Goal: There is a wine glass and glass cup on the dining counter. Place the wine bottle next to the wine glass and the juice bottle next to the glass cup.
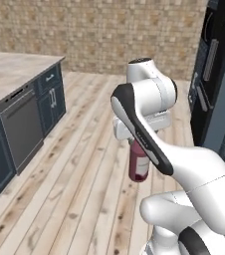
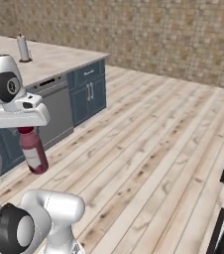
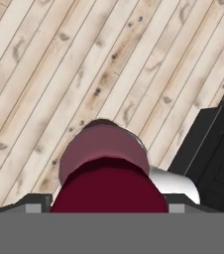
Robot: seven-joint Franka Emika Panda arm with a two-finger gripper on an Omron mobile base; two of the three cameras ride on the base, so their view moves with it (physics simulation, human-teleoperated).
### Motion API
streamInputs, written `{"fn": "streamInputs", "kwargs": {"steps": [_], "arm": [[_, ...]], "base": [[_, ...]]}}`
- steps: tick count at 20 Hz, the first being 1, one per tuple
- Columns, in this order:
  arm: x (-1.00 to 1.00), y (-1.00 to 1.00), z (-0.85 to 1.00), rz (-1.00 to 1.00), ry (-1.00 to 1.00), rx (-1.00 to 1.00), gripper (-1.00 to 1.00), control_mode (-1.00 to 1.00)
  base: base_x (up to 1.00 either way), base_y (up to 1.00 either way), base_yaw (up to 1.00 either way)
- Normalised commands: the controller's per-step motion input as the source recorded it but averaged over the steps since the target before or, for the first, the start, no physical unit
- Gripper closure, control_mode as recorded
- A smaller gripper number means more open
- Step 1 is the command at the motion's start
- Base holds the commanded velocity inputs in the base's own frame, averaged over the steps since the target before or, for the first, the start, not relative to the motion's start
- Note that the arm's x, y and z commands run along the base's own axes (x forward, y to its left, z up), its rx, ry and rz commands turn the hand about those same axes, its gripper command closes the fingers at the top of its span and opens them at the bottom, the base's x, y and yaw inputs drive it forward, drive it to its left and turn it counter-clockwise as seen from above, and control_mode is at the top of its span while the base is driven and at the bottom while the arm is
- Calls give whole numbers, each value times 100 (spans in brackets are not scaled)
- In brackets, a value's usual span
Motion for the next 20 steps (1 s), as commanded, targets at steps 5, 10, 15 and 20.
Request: {"fn": "streamInputs", "kwargs": {"steps": [5,10,15,20], "arm": [[0,0,0,0,0,0,100,100],[0,0,0,0,0,0,100,100],[0,0,0,0,0,0,100,100],[0,0,0,0,0,0,100,100]], "base": [[87,-11,1],[87,-12,2],[87,-11,2],[85,-5,2]]}}
